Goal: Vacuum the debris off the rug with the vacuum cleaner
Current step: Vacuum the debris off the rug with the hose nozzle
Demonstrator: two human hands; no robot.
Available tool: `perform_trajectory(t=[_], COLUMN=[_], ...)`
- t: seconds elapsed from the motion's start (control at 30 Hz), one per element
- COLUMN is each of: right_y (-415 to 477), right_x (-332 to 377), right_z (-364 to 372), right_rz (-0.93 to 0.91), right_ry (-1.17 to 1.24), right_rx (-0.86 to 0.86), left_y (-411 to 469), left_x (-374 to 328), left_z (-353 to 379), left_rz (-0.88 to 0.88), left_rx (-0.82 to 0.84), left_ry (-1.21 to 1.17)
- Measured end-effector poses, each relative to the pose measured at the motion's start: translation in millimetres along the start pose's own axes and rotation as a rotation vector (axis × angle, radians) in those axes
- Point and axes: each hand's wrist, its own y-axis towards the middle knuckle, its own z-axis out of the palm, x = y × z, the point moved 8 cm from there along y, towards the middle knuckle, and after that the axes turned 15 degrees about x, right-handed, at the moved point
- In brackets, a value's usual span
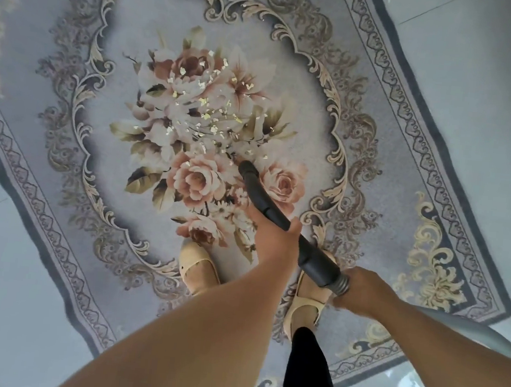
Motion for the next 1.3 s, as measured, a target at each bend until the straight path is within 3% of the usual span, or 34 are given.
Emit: perform_trajectory(t=[0.17, 0.53, 0.97, 1.3], right_y=[0, 27, 2, 35], right_x=[-11, 102, -9, 127], right_z=[-3, -14, -12, -37], right_rz=[0.014, -0.197, -0.034, -0.241], right_ry=[-0.011, 0.031, -0.042, 0.024], right_rx=[0.019, -0.042, 0.001, -0.108], left_y=[0, 28, 4, 50], left_x=[1, -51, -1, -69], left_z=[13, -85, 13, -105], left_rz=[-0.004, 0.106, 0.021, 0.122], left_rx=[0.016, -0.204, -0.021, -0.229], left_ry=[-0.017, 0.113, -0.08, 0.108])
